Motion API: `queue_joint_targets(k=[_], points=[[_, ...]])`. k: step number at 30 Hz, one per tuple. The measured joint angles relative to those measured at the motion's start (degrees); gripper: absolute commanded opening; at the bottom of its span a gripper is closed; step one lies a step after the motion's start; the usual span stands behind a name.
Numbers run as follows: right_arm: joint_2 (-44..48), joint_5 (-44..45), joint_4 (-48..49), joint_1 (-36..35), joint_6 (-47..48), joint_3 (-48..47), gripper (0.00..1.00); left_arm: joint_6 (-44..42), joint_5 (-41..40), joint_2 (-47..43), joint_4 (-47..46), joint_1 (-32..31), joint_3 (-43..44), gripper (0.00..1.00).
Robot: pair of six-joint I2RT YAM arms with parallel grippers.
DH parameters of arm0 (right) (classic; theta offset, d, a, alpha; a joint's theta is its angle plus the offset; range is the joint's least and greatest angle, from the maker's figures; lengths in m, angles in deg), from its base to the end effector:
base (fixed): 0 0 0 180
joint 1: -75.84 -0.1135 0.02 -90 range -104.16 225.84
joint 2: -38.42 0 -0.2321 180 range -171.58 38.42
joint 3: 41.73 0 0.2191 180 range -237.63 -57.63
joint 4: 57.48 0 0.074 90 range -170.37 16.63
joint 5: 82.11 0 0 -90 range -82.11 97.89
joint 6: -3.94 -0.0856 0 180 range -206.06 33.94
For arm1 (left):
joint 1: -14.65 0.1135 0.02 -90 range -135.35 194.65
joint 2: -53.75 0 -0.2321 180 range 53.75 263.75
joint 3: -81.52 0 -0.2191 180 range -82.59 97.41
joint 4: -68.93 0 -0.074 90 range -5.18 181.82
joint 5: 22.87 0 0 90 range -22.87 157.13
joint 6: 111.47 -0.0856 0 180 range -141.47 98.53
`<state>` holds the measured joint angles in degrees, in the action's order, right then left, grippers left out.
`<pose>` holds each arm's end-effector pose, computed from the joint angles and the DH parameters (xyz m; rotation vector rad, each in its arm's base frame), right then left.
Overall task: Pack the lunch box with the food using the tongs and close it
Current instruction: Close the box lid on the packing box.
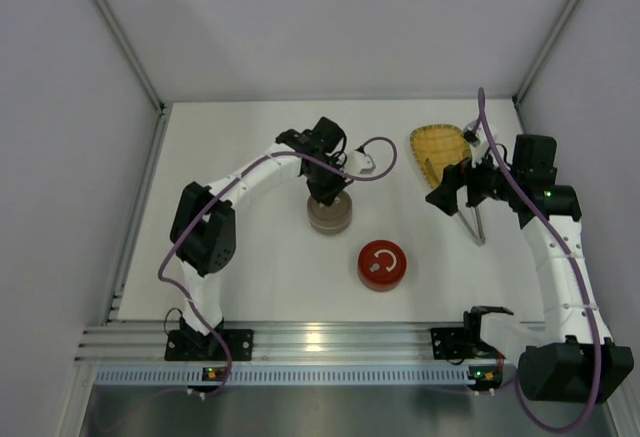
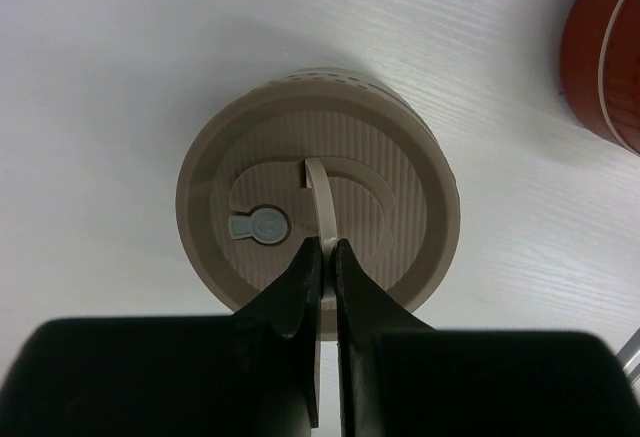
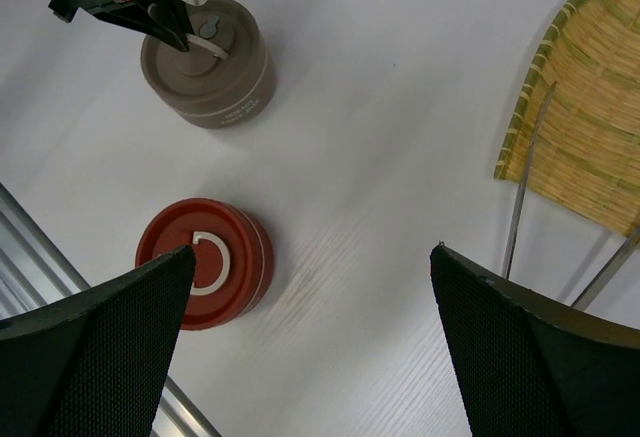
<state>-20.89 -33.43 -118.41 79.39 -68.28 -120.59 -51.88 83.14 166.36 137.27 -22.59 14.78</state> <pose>0.2149 0.0433 0.2950 -0.6209 2.0588 0.6083 0.2943 -0.2534 0.1857 1.5888 2.2345 -0.4169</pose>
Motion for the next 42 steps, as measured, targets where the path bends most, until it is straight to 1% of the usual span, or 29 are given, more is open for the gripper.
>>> queue_joint_targets(k=[2,7,11,18,23,26,30,34,38,42], points=[[0.0,-0.1,0.1,0.0,0.0,0.1,0.99,1.1,0.0,-0.4,-0.2,0.0,-0.7,0.00],[0.3,-0.3,0.4,0.0,-0.1,1.0,0.99,2.7,-2.7,-3.5,-1.2,-1.4,-6.2,0.00],[0.4,-0.5,0.6,0.0,-0.5,1.5,0.99,4.6,-3.2,-4.6,-1.1,-1.7,-7.1,0.00],[0.7,-0.9,0.9,0.0,-1.1,2.4,0.99,12.1,-3.1,-6.3,-1.6,1.4,-6.8,0.00],[0.8,-1.1,0.9,0.0,-1.4,2.6,0.99,17.3,-1.3,-7.1,-3.5,2.2,-12.3,0.00],[0.8,-1.1,0.9,0.0,-1.4,2.6,0.99,18.5,-1.7,-10.1,-5.7,2.3,-16.0,0.00],[0.8,-1.3,0.9,0.0,-1.4,2.6,0.99,18.9,-1.7,-11.4,-6.2,1.7,-17.6,0.00],[0.8,-1.3,0.9,0.0,-1.4,2.6,0.99,20.3,-2.0,-16.2,-9.2,1.6,-21.7,0.00],[0.8,-1.4,0.9,0.0,-1.4,2.6,0.99,22.1,-2.3,-20.4,-10.6,1.6,-22.2,0.00],[0.8,-1.6,0.9,0.0,-1.5,2.6,0.99,23.8,-2.5,-21.4,-12.4,1.6,-23.2,0.00]])
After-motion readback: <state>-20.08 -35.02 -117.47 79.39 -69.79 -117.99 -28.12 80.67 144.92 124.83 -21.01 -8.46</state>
